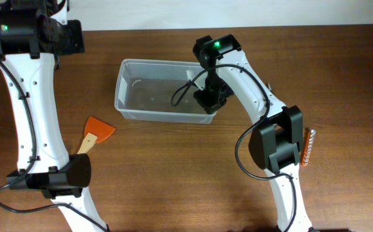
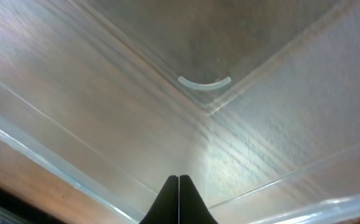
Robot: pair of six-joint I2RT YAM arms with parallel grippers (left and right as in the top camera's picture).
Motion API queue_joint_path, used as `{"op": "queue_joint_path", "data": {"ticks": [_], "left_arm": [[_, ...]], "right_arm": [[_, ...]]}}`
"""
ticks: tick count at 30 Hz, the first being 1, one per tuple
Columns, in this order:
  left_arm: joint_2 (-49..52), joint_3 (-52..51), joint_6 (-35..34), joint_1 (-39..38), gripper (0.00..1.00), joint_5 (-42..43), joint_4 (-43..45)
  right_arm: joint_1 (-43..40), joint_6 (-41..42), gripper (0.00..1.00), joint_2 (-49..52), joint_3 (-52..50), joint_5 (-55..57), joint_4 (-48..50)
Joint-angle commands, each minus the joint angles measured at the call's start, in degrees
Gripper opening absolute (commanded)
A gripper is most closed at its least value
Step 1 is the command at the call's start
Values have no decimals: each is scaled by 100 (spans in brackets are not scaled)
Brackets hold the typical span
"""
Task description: Pack container
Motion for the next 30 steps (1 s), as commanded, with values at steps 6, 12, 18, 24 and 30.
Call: {"op": "queue_joint_path", "data": {"ticks": [6, 12, 18, 24, 30], "left_arm": [[-111, 63, 79, 4, 2, 39, -4], [-111, 63, 76, 4, 2, 39, -7], [-111, 63, 76, 4, 2, 39, -4], [-111, 63, 79, 4, 2, 39, -24], [-221, 63, 96, -9, 2, 37, -234]], "right_arm": [[-103, 90, 4, -146, -37, 131, -514], [-127, 243, 4, -256, -37, 136, -568], [-129, 348, 4, -608, -118, 291, -568], [-131, 345, 4, -1290, -688, 289, -568], [-138, 348, 8, -2127, -704, 411, -568]]}}
